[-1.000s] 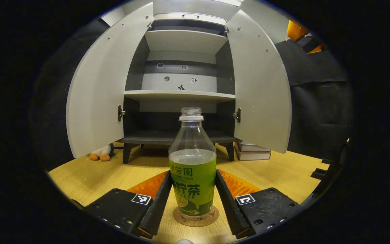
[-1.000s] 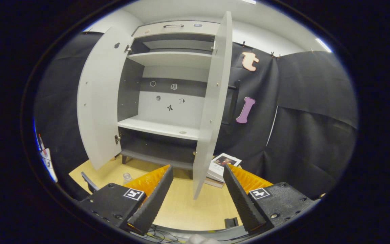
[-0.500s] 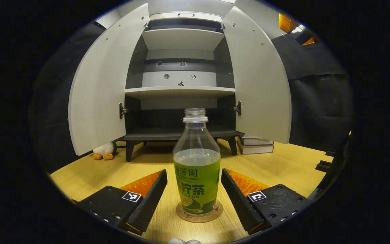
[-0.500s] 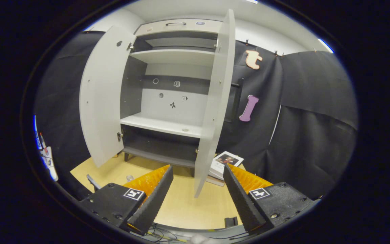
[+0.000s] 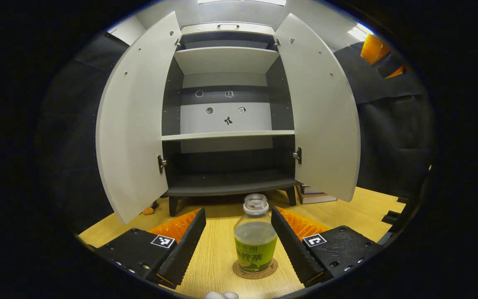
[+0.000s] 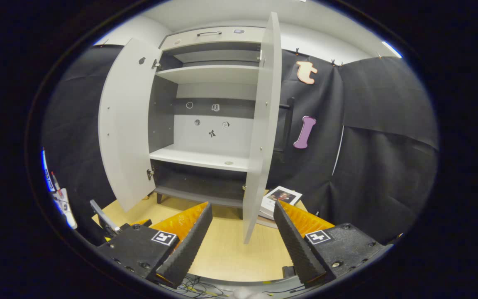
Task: Grasp the bottle in the cabinet with the left hand and place it on the coaster, then close the right door with the right hand and the left door with the left hand.
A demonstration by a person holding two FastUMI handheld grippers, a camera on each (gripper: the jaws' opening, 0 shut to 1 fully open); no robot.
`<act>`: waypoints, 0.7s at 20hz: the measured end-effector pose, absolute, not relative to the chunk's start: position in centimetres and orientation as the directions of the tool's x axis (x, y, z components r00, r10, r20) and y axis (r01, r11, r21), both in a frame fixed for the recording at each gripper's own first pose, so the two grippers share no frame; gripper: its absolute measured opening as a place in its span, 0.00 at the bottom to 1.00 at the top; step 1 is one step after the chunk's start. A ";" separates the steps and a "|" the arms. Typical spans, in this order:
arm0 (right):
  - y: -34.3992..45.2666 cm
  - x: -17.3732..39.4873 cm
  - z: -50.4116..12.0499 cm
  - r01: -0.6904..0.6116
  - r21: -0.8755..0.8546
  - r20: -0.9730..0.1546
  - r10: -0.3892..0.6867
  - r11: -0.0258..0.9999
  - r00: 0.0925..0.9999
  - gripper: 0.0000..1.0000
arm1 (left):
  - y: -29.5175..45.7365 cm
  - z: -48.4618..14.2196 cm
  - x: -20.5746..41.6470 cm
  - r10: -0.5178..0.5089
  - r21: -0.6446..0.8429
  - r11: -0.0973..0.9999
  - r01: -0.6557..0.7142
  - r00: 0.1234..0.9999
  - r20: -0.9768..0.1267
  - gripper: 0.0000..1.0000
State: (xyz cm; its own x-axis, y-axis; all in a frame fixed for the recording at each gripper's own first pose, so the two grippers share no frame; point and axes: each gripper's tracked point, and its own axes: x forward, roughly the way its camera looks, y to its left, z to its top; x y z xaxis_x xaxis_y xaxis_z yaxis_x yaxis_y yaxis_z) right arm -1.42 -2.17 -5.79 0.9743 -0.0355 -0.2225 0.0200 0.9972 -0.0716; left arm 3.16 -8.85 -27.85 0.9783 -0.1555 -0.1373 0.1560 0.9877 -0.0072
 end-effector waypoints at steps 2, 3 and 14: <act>-2.1 -1.3 -5.5 0.022 -0.056 -0.208 -0.033 0.998 0.978 0.95 | -8.8 -25.1 3.1 -0.163 -0.022 0.987 0.161 0.980 -0.116 0.96; -2.1 -1.3 -5.3 0.025 -0.050 -0.197 -0.034 0.998 0.980 0.95 | -8.6 -23.6 3.0 -0.165 -0.025 0.986 0.163 0.981 -0.103 0.96; -3.0 0.5 -3.1 0.050 0.007 -0.099 -0.049 0.999 0.994 0.98 | -0.3 -8.3 1.3 -0.034 -0.074 0.997 0.027 0.994 -0.102 0.96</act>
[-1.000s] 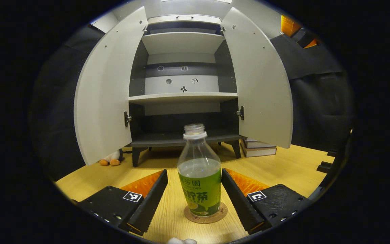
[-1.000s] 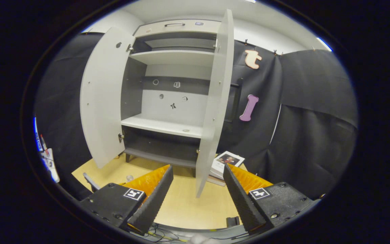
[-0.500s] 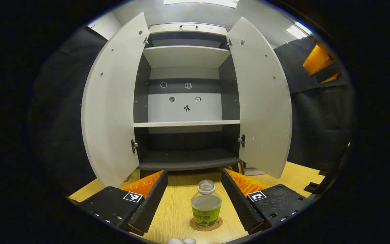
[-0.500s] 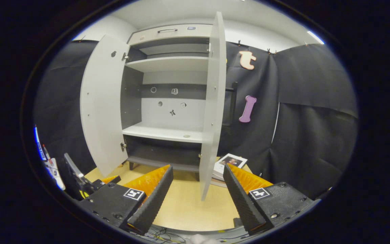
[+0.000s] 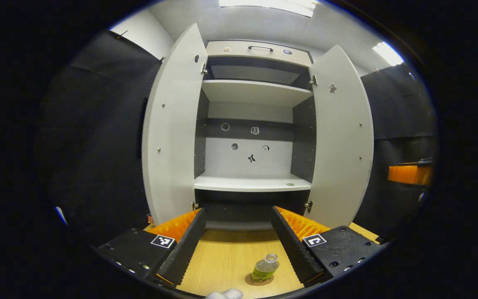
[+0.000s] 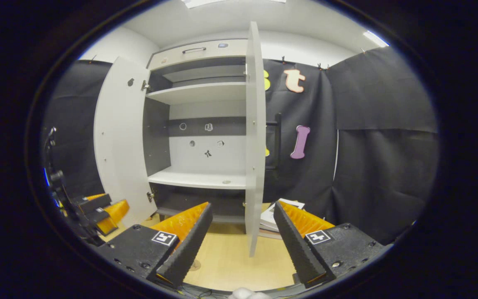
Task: Grasp the bottle in the cabinet with the left hand and place it on the coaster, then close the right door with the right hand and the left door with the left hand.
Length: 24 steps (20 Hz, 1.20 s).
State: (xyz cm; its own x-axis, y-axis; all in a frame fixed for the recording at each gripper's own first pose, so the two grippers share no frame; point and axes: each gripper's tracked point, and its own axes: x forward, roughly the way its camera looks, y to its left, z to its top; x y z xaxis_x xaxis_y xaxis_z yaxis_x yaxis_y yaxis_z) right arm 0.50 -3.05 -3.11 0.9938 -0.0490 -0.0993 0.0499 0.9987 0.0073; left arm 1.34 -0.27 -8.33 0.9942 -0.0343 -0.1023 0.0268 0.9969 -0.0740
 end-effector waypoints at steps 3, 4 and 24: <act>-4.7 1.4 -2.7 0.067 -0.009 -0.089 -0.068 0.998 0.994 0.98 | 2.6 -5.8 -0.1 0.007 -0.016 1.000 -0.008 0.996 -0.091 0.96; -5.6 1.7 -2.5 0.079 -0.014 -0.085 -0.080 0.997 0.993 0.98 | 3.2 -5.3 -0.7 0.016 -0.005 1.000 -0.016 0.995 -0.094 0.97; -13.9 13.6 5.3 -0.125 -0.029 -0.051 0.123 0.992 0.991 0.94 | 1.1 -2.9 -1.1 0.183 0.009 0.983 -0.184 0.975 -0.123 0.96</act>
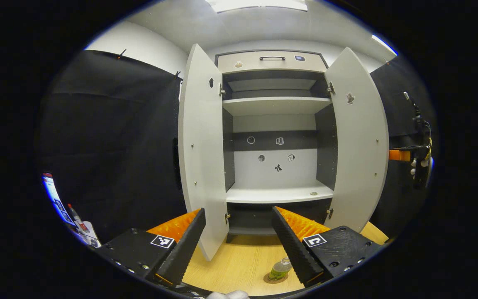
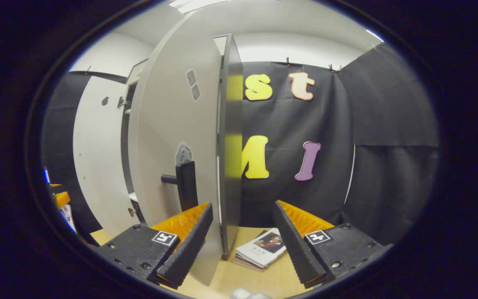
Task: Grasp the bottle in the cabinet with the left hand and place it on the coaster, then close the right door with the right hand and the left door with the left hand.
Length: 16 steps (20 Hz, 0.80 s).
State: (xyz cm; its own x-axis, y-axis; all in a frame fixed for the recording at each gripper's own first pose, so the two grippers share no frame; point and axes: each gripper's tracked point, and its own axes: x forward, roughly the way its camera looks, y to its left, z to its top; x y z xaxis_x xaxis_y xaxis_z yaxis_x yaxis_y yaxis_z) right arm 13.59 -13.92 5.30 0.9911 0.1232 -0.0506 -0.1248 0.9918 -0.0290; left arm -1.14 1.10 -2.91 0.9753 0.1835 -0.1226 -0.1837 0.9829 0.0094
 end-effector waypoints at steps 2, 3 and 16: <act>-13.4 14.0 5.2 -0.190 -0.035 -0.067 0.188 0.981 0.980 0.96 | 0.8 -2.7 -1.2 0.214 0.001 0.977 -0.215 0.968 -0.128 0.96; -13.3 14.0 4.7 -0.224 -0.042 -0.099 0.219 0.974 0.971 0.94 | 0.5 -2.3 -1.0 0.215 -0.005 0.976 -0.217 0.970 -0.114 0.96; -10.6 13.5 4.6 -0.187 -0.100 -0.154 0.170 0.977 0.973 0.96 | -1.7 -4.0 3.6 0.035 0.035 0.999 -0.031 0.990 -0.134 0.96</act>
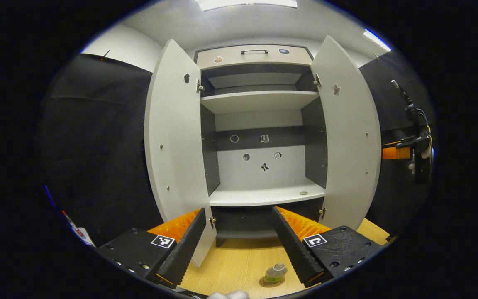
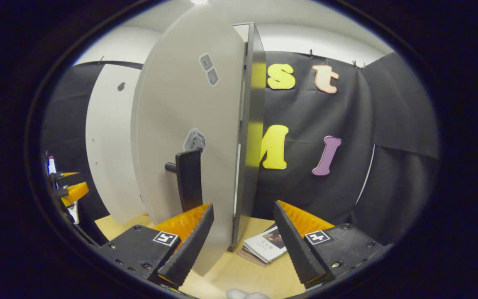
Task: Grasp the bottle in the cabinet with the left hand and place it on the coaster, then close the right door with the right hand and the left door with the left hand.
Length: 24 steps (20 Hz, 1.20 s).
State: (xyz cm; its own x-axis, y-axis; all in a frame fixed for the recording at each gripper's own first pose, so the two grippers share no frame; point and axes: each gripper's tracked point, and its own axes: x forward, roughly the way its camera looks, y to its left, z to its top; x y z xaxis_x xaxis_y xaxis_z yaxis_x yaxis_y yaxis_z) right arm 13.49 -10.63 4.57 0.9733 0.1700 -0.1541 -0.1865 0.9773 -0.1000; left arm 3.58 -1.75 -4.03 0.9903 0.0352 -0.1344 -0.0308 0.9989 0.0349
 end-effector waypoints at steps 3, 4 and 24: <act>-7.9 13.3 3.9 -0.180 -0.064 -0.154 0.168 0.982 0.974 0.96 | -1.2 -4.6 3.7 -0.007 0.039 0.999 0.013 0.990 -0.143 0.96; -7.0 13.4 3.8 -0.175 -0.044 -0.156 0.167 0.984 0.974 0.96 | -1.0 -4.7 3.7 -0.022 0.035 0.999 0.027 0.989 -0.143 0.96; 2.6 11.1 4.8 -0.120 0.039 -0.063 0.122 0.992 0.990 0.95 | 7.3 -5.0 3.3 -0.017 0.024 1.000 0.020 0.994 -0.105 0.96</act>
